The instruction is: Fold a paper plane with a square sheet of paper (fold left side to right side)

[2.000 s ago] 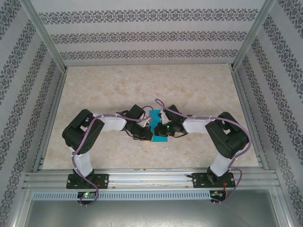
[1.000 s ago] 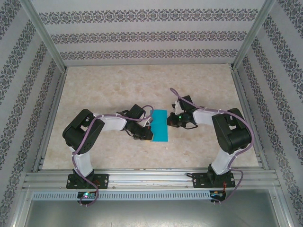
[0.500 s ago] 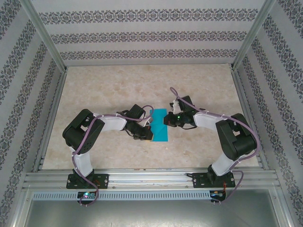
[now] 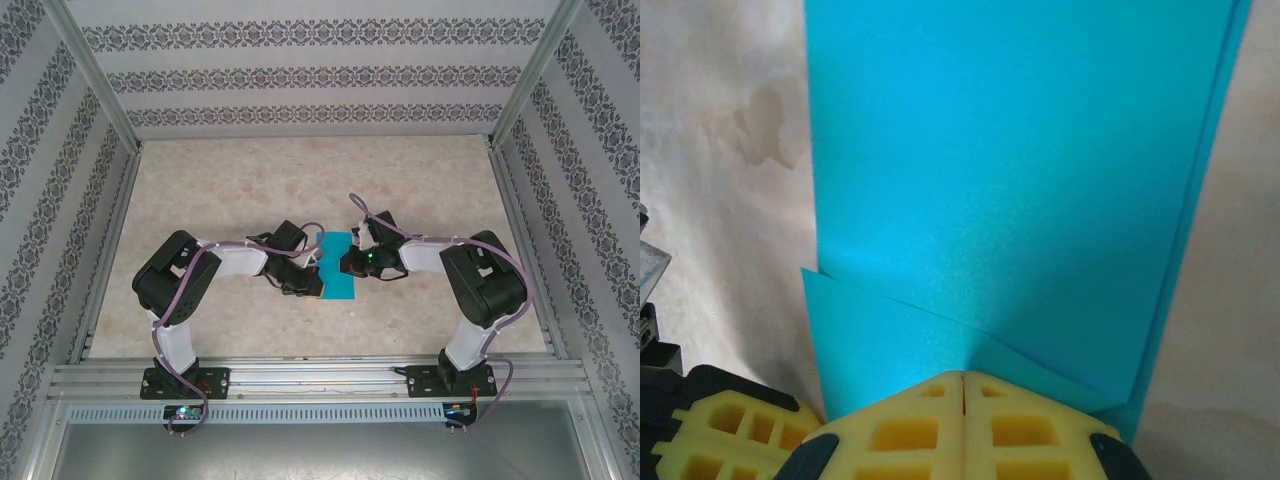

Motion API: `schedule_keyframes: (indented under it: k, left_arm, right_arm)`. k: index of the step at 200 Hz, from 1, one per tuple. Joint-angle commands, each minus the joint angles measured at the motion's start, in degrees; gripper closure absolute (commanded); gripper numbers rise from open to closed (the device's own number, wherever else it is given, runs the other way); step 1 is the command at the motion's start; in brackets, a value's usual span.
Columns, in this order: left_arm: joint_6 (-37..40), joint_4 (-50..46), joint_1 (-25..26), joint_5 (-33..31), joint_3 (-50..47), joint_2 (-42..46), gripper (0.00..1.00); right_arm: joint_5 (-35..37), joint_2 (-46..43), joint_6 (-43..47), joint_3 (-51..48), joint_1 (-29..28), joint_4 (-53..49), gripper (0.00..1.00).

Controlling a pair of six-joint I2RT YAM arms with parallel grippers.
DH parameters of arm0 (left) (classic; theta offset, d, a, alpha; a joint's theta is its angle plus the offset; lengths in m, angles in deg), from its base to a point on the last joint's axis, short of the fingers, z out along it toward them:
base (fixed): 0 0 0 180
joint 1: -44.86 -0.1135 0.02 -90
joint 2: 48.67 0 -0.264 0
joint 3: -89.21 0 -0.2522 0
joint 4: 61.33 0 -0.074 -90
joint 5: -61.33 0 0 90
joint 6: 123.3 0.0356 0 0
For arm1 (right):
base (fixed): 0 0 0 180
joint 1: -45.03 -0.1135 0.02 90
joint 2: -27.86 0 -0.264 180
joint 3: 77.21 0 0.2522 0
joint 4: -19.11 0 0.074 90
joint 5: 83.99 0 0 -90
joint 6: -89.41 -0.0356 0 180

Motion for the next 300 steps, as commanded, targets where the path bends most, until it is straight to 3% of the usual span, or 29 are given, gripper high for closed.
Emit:
schedule_keyframes:
  k: [1,44,129,300]
  left_arm:
    - [0.4,-5.5,0.2,-4.4,0.8,-0.1,0.99]
    - [1.2,-7.1,0.3,-2.5,5.2,1.1,0.99]
    - [2.3,-6.2,0.2,-0.6,12.1,-6.0,1.0]
    - [11.2,-9.1,0.5,-2.8,2.8,-2.1,0.99]
  right_arm:
    - [2.4,1.4,0.5,1.1,0.1,-2.6,1.0]
    - [2.3,2.2,0.7,0.0,0.0,-3.9,1.0]
    - [3.1,2.4,0.7,-0.2,0.0,-4.7,1.0]
    - [6.2,4.6,3.6,1.4,3.1,-10.8,1.0]
